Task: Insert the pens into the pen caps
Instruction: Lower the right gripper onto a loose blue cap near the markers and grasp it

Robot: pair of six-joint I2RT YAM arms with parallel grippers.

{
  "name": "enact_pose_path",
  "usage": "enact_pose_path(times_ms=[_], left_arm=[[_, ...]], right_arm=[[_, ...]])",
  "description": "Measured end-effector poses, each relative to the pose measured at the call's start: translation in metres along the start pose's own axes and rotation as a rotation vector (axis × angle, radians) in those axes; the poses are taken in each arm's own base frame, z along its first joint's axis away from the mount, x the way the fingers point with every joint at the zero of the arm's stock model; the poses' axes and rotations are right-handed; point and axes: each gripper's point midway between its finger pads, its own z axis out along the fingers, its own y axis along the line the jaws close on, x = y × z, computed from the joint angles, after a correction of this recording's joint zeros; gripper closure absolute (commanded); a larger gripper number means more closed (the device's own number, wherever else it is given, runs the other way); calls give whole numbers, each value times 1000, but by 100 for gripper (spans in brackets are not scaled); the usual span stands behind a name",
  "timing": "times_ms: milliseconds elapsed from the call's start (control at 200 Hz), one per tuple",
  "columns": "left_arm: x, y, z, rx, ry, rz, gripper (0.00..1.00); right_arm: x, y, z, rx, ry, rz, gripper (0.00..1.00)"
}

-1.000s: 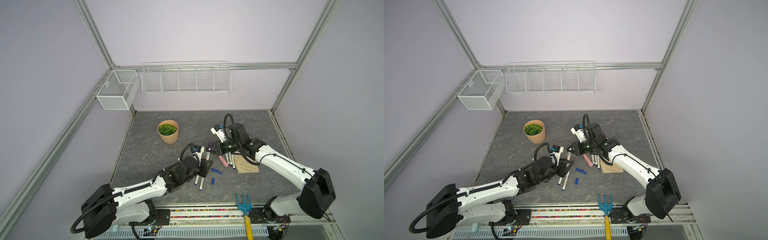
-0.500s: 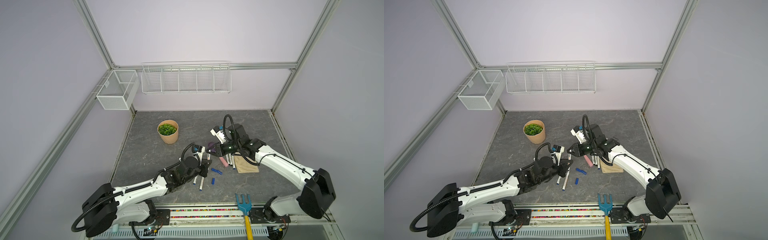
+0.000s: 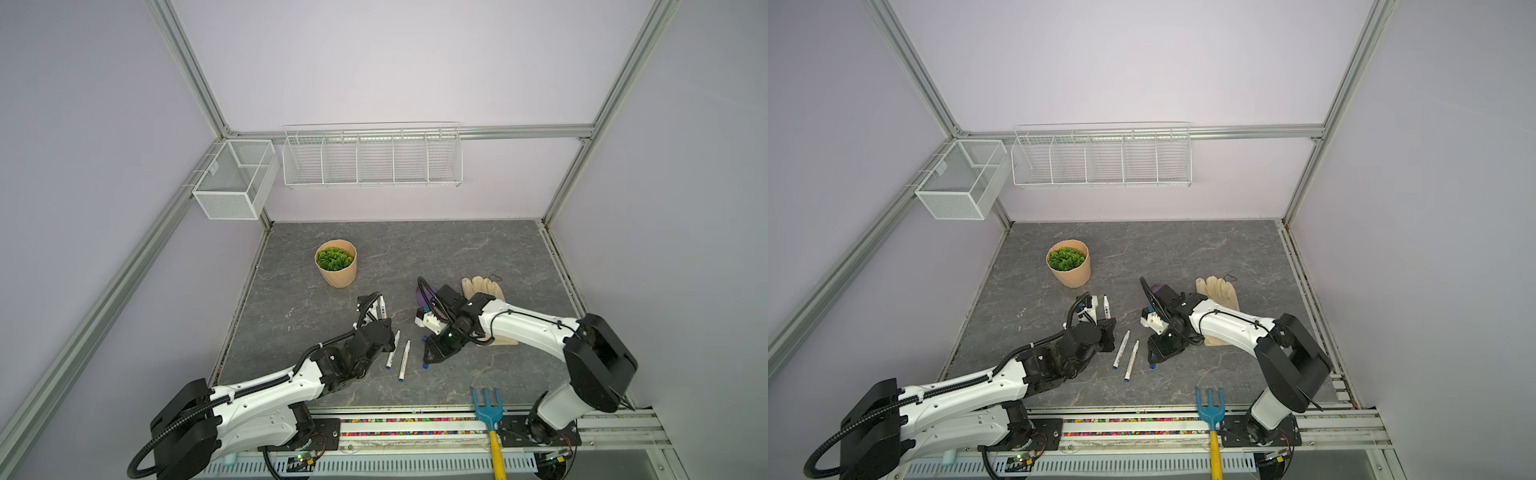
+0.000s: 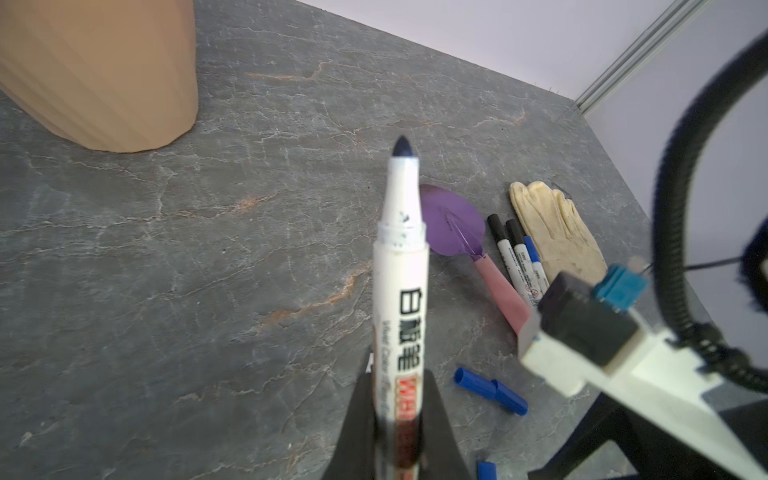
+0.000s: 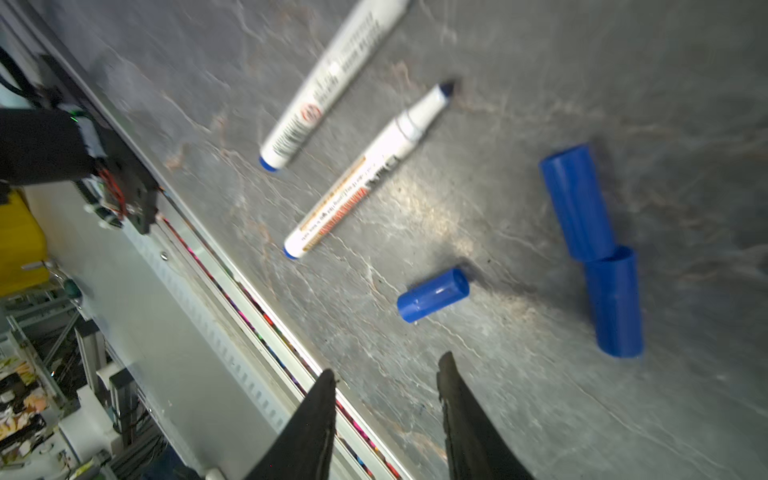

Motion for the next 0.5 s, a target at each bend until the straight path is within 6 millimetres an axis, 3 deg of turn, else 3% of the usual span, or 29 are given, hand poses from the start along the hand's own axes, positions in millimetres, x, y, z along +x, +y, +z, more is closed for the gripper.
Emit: enact_pose_path(times_ms=[100,500], left_arm=[[0,3,0,-14,-4,3,100],[-6,7,-9,-19,-17,-8,100]], right_arm=[[3,-6,9,21,63,15,56],[-19,-7,27,38,127,24,56]])
